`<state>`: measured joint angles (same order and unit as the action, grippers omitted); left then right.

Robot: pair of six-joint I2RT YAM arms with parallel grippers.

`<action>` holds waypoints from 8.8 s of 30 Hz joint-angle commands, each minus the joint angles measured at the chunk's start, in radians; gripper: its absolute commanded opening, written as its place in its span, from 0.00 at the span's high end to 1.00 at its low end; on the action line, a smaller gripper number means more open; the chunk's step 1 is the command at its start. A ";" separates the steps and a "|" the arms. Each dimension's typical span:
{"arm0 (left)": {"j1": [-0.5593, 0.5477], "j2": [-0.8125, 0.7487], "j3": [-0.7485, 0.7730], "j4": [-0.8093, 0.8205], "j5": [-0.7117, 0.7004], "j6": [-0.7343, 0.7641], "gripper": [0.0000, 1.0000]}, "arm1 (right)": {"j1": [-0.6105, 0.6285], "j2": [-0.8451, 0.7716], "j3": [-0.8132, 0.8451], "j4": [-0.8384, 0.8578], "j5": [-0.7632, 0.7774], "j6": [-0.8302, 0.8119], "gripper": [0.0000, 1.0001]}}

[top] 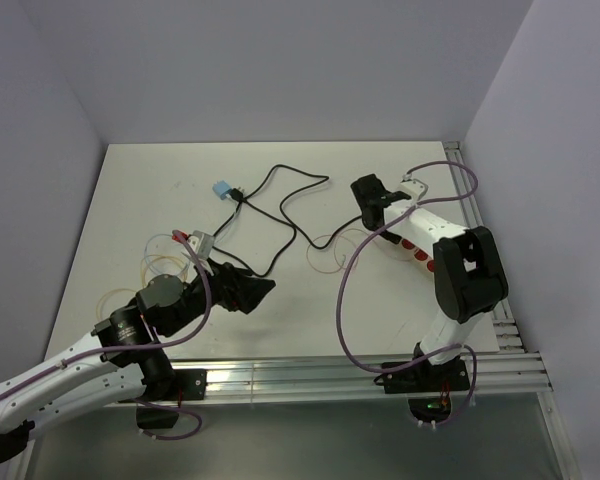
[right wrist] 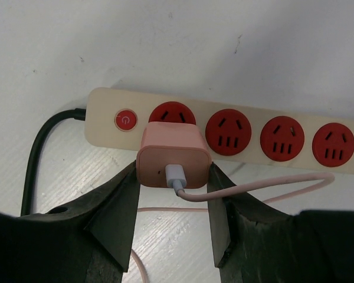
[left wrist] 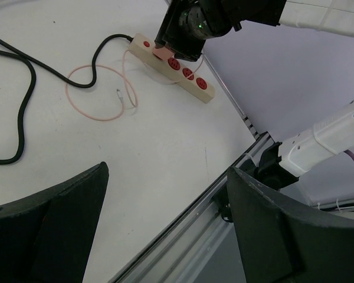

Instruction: Insert the plug

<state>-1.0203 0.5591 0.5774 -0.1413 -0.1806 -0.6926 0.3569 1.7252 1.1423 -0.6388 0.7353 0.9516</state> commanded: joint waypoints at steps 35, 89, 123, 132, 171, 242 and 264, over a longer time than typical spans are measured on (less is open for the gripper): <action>0.009 -0.001 0.033 0.031 0.044 -0.022 0.14 | -0.042 0.137 -0.006 -0.137 -0.507 -0.220 1.00; 0.009 -0.002 0.058 0.035 0.055 -0.104 0.16 | -0.041 -0.102 0.180 -0.214 -0.435 -0.280 0.24; 0.009 -0.004 0.095 -0.001 0.053 -0.050 0.15 | -0.128 0.016 0.204 -0.164 -0.241 -0.149 0.23; 0.009 -0.011 0.088 -0.006 0.047 -0.051 0.15 | -0.142 0.048 0.206 -0.145 -0.220 -0.146 0.28; 0.009 -0.004 0.073 0.008 0.056 -0.051 0.15 | -0.052 0.005 0.128 -0.048 0.009 -0.105 0.31; 0.011 -0.015 0.084 -0.006 0.099 -0.074 0.15 | -0.076 0.047 -0.058 -0.072 -0.385 -0.102 1.00; 0.011 0.051 0.104 0.014 0.141 -0.104 0.16 | -0.136 0.025 -0.053 -0.049 -0.346 -0.257 1.00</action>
<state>-1.0134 0.6014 0.6403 -0.1619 -0.0631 -0.7815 0.2020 1.8000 1.1118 -0.7094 0.3672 0.7357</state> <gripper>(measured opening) 0.845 0.005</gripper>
